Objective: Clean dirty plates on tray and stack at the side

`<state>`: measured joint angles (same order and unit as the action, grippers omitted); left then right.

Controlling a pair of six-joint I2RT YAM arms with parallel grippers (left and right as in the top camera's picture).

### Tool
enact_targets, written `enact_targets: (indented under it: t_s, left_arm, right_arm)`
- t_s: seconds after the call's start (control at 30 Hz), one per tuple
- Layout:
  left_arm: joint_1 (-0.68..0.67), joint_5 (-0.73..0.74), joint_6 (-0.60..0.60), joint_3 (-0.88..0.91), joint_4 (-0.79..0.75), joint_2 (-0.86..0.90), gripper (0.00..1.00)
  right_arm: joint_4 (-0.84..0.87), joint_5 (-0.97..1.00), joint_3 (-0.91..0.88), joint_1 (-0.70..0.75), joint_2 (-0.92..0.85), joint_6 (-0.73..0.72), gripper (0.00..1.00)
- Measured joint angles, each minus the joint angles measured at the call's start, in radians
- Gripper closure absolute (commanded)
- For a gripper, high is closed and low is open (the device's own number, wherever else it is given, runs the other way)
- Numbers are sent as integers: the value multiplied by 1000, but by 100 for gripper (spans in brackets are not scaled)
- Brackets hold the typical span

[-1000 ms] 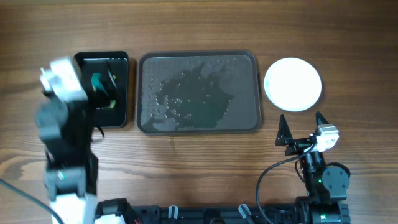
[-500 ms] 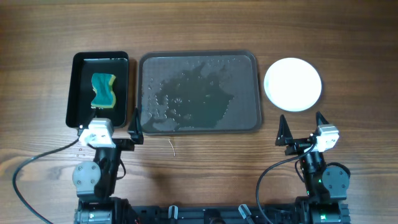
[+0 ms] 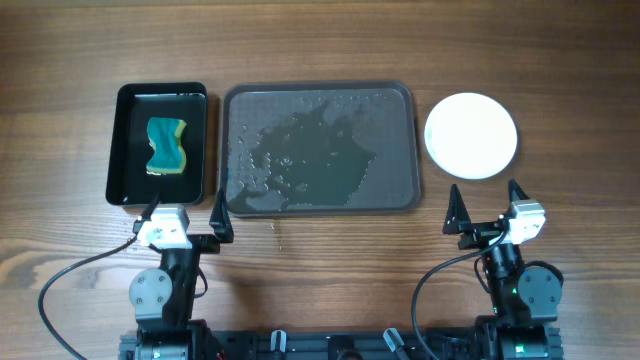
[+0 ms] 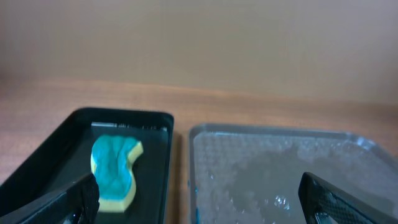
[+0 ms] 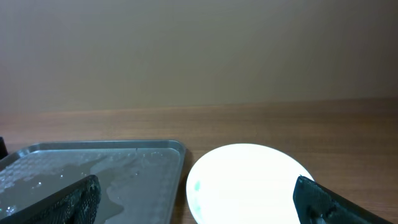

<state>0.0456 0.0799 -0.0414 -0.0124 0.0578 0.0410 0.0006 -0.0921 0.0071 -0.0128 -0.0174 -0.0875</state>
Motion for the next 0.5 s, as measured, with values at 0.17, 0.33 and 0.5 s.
enact_targets:
  t_s: [0.17, 0.33, 0.5]
  left_arm:
    - [0, -8, 0, 0, 11, -24, 0]
    - [0, -8, 0, 0, 11, -27, 0]
    - [0, -8, 0, 0, 11, -27, 0]
  right_arm:
    - [0, 0, 0, 0, 0, 0, 0]
    - [0, 0, 0, 0, 0, 0, 0]
    - [0, 0, 0, 0, 0, 0, 0]
